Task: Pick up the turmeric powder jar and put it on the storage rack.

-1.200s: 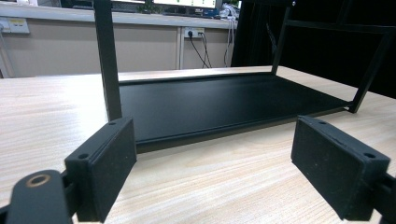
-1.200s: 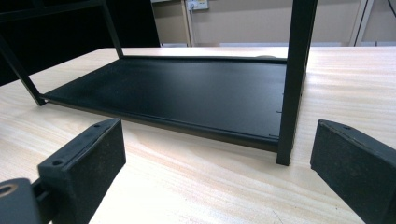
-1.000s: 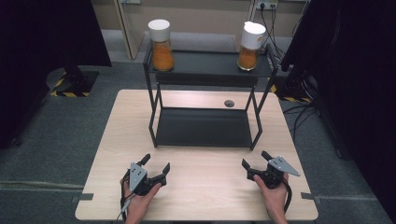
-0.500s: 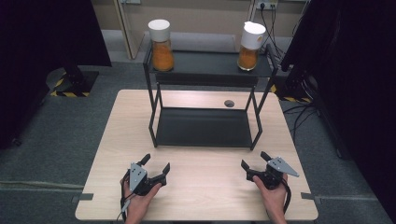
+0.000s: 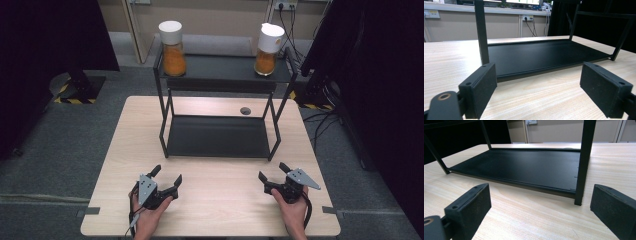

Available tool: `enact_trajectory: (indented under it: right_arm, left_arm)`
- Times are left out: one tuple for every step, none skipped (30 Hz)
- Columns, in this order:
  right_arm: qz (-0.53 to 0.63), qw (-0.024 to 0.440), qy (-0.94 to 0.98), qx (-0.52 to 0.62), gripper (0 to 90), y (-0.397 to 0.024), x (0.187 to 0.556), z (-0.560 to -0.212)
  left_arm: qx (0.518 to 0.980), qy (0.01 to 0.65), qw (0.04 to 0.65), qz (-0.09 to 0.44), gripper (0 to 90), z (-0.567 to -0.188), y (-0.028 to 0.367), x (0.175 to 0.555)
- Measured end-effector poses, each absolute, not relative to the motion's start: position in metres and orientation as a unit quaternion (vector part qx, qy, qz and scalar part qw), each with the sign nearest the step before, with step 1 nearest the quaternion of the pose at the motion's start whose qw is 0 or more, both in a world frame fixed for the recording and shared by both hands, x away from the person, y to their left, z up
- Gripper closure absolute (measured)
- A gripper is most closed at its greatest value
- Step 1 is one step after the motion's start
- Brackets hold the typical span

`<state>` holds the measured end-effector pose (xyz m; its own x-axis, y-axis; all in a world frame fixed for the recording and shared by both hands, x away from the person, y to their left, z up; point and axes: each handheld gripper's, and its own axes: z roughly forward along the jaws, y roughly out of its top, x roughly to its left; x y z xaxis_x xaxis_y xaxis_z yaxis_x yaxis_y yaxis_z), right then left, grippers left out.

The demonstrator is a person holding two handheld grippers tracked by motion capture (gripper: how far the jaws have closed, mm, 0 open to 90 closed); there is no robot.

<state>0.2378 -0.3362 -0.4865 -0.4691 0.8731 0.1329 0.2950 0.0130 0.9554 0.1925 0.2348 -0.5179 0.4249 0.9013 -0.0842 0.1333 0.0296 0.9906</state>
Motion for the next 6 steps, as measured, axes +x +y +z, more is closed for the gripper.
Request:
enact_trajectory:
  right_arm:
    - [0.546, 0.264, 0.661, 0.442, 3.6, -0.3362, 0.2378, -0.4864]
    - [0.546, 0.264, 0.661, 0.442, 3.6, -0.3363, 0.2379, -0.4864]
    - [0.546, 0.264, 0.660, 0.442, 3.6, -0.3364, 0.2378, -0.4865]
    - [0.547, 0.264, 0.660, 0.442, 3.6, -0.3365, 0.2378, -0.4866]
    - [0.547, 0.264, 0.660, 0.442, 3.6, -0.3365, 0.2378, -0.4867]
    - [0.547, 0.264, 0.660, 0.442, 3.6, -0.3366, 0.2378, -0.4866]
  left_arm:
    - [0.613, 0.422, 0.580, 0.331, 13.9, -0.5179, 0.2347, 0.1924]
    - [0.613, 0.422, 0.580, 0.331, 13.9, -0.5180, 0.2347, 0.1924]
    - [0.613, 0.422, 0.580, 0.331, 13.9, -0.5179, 0.2346, 0.1924]
    - [0.613, 0.422, 0.580, 0.331, 13.9, -0.5179, 0.2346, 0.1924]
    - [0.613, 0.422, 0.580, 0.331, 13.9, -0.5180, 0.2346, 0.1924]
    - [0.613, 0.422, 0.580, 0.331, 13.9, -0.5180, 0.2346, 0.1924]
